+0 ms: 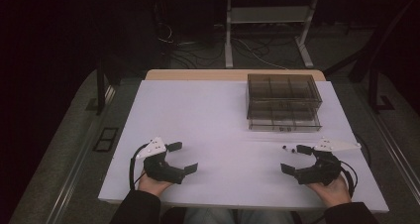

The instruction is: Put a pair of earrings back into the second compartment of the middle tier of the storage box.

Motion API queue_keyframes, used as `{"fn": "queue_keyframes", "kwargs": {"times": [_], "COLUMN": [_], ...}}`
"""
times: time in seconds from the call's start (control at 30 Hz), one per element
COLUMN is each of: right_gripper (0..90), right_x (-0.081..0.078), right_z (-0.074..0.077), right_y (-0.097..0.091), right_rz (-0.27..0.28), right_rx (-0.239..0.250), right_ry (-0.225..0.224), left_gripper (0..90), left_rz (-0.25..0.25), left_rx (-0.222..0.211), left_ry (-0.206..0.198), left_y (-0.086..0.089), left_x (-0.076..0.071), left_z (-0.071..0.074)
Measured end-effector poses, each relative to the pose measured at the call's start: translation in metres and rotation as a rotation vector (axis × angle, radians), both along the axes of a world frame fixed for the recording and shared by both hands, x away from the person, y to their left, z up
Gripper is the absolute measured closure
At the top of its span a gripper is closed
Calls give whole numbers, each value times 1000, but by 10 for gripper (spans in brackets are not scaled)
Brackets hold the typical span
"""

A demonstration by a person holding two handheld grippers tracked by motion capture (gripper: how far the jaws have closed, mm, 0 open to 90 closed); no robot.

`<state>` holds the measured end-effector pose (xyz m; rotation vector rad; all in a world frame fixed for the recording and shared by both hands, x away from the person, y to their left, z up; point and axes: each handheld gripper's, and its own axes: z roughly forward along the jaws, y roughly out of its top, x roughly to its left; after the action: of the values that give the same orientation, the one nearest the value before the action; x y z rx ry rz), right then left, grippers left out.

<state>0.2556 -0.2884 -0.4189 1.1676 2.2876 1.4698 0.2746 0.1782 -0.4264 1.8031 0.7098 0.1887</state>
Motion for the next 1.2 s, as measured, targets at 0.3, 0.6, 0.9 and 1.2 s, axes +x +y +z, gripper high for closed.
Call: {"fn": "queue_keyframes", "kwargs": {"times": [0.3,0.6,0.9,1.2], "right_gripper": [4,4,5,5], "right_x": [-1,-2,-5,0], "right_z": [0,0,6,17], "right_y": [0,-2,-3,-7], "right_rz": [11,5,-4,3], "right_rx": [12,16,1,-32], "right_ry": [9,16,12,35], "left_gripper": [0,0,0,0], "left_rz": [13,8,16,19], "left_rx": [9,8,22,17], "left_ry": [-8,-4,23,40], "left_y": [2,0,2,4], "left_x": [0,2,0,0], "left_z": [0,-1,-4,-5]}}
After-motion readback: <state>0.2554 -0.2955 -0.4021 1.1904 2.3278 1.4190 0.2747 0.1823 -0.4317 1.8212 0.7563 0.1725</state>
